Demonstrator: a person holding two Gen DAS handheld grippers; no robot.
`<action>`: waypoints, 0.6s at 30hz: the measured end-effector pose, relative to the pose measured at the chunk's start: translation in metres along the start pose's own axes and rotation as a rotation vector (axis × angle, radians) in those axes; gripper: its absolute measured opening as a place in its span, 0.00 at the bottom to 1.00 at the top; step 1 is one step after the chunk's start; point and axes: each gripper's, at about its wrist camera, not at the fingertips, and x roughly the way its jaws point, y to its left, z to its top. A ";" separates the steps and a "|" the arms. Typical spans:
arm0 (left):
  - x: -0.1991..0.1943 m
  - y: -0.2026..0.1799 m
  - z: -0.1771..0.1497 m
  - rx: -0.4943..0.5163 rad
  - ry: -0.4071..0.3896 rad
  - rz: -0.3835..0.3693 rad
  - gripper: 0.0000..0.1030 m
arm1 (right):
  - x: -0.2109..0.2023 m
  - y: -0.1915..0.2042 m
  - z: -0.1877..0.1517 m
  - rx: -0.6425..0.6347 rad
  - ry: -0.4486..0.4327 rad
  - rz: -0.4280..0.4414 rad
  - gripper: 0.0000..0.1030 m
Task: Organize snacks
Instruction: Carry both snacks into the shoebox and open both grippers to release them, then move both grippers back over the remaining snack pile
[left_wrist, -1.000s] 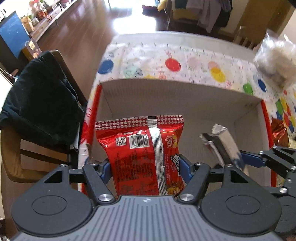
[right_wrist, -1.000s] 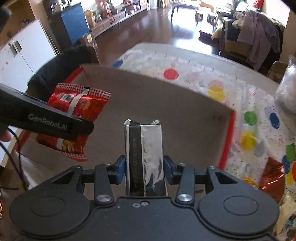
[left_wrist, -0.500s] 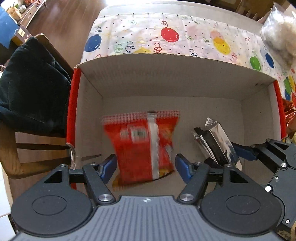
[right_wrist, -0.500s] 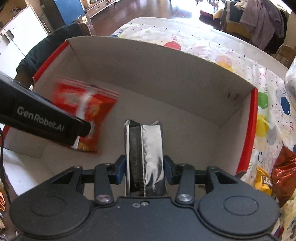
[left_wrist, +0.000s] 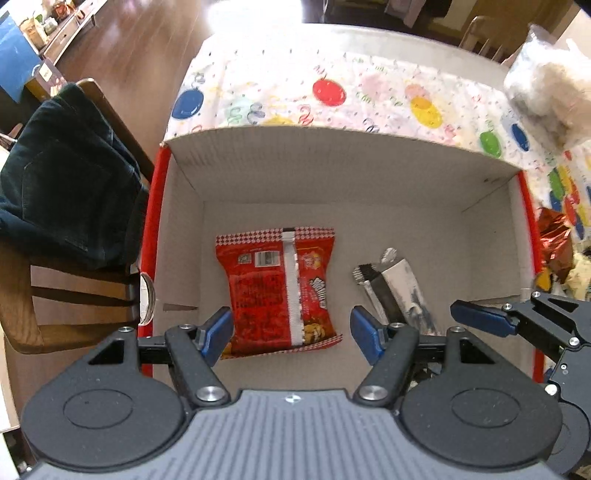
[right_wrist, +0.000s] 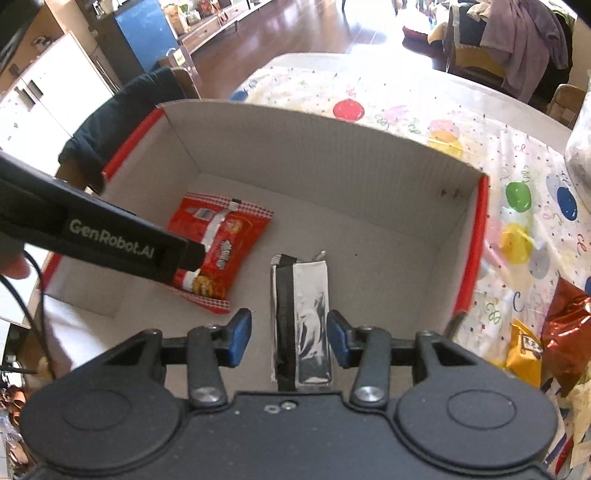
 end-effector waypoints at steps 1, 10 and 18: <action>-0.004 0.000 -0.001 -0.003 -0.013 -0.002 0.67 | -0.005 0.000 -0.001 0.000 -0.007 0.005 0.43; -0.041 -0.015 -0.019 0.012 -0.119 -0.036 0.67 | -0.052 -0.007 -0.012 0.014 -0.097 0.045 0.46; -0.072 -0.042 -0.040 0.063 -0.226 -0.036 0.67 | -0.095 -0.017 -0.028 0.027 -0.183 0.058 0.53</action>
